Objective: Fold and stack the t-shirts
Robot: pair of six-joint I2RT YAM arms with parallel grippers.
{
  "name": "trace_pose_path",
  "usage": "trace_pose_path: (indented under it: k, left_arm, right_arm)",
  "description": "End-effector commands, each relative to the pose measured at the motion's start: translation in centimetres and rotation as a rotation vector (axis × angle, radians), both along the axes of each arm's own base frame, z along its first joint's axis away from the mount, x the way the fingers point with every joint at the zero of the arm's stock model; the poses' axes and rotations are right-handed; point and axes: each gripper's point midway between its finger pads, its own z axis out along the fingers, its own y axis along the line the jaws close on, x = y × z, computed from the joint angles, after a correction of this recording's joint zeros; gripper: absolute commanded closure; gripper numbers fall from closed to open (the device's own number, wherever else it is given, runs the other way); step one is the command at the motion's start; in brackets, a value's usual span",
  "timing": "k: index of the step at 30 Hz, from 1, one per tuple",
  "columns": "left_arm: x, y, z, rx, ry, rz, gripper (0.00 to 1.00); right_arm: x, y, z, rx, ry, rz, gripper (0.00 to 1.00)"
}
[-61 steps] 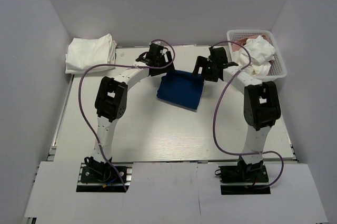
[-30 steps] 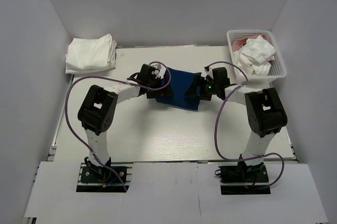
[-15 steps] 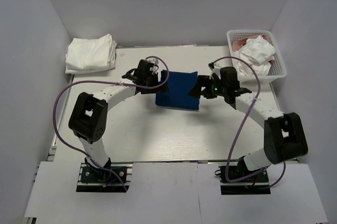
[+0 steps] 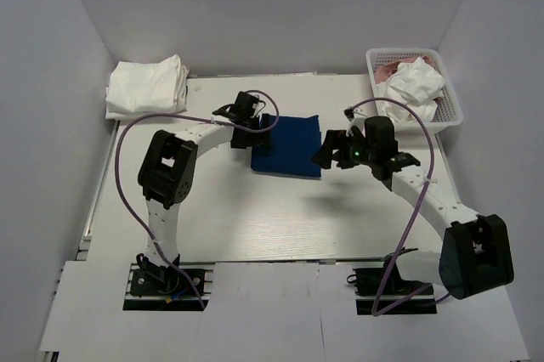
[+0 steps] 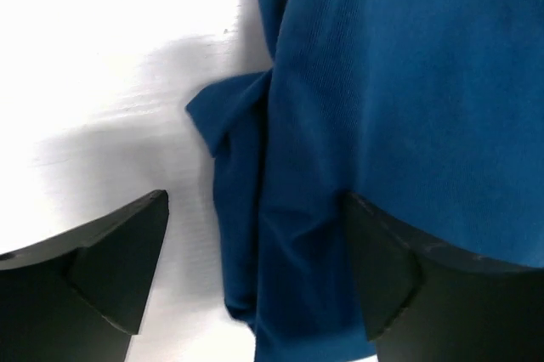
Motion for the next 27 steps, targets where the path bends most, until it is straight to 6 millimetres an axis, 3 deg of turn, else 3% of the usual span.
trace_pose_path:
  k: [1,3,6,7,10,13,15,16,18,20,21,22,23,24,27]
  left_arm:
    - [0.1,0.0,-0.9,0.014,0.024,-0.004,0.12]
    - [0.1,-1.0,-1.6,0.001,0.024,-0.035,0.17]
    - [-0.2,-2.3,-2.0,-0.047,0.037,-0.108,0.38]
    - [-0.3,-2.9,-2.1,-0.066,0.045,-0.138,0.49]
    - [0.4,-3.2,-2.0,-0.076,0.006,-0.148,0.64]
    - [1.4,-3.3,-1.9,-0.088,-0.002,-0.144,0.96]
    - [2.1,-2.6,-1.7,-0.038,-0.012,-0.134,1.00]
    - [3.7,-1.2,-0.8,0.024,-0.061,-0.093,1.00]
    - [4.8,0.5,0.9,0.127,-0.143,-0.101,1.00]
    - [6.6,2.1,4.8,0.200,-0.282,-0.060,1.00]
    - [6.9,3.2,7.0,0.262,-0.348,-0.074,1.00]
    - [7.1,3.9,6.8,0.308,-0.364,-0.077,1.00]
    - [7.4,4.5,8.1,0.339,-0.407,-0.073,1.00]
    - [8.1,4.9,11.2,0.349,-0.500,-0.057,1.00]
    - [8.4,7.1,14.3,0.436,-0.571,-0.094,1.00]
  right_arm:
    - [-0.2,-1.3,0.2,-0.032,-0.029,-0.029,0.10]
    - [-0.7,-1.5,-0.2,-0.062,-0.021,-0.037,0.10]
    - [-1.2,-2.3,-0.3,-0.084,-0.030,-0.063,0.10]
    - [-1.3,-2.6,-0.9,-0.099,-0.020,-0.073,0.10]
    - [-1.5,-3.2,-0.7,-0.110,-0.042,-0.097,0.10]
    - [-1.6,-4.0,-0.9,-0.136,-0.055,-0.129,0.10]
    - [-1.9,-4.4,-1.1,-0.154,-0.057,-0.135,0.10]
    - [-1.9,-5.0,-1.3,-0.177,-0.061,-0.157,0.10]
    - [-2.1,-5.5,-1.8,-0.199,-0.062,-0.165,0.10]
    - [-1.9,-6.2,-1.9,-0.223,-0.075,-0.196,0.10]
    - [-1.9,-6.6,-2.2,-0.236,-0.076,-0.209,0.10]
    - [-2.0,-6.5,-2.3,-0.241,-0.077,-0.203,0.10]
    - [-1.9,-6.5,-2.3,-0.244,-0.083,-0.201,0.10]
    - [-1.9,-6.8,-2.6,-0.256,-0.077,-0.210,0.10]
    - [-1.9,-7.4,-3.1,-0.284,-0.076,-0.225,0.10]
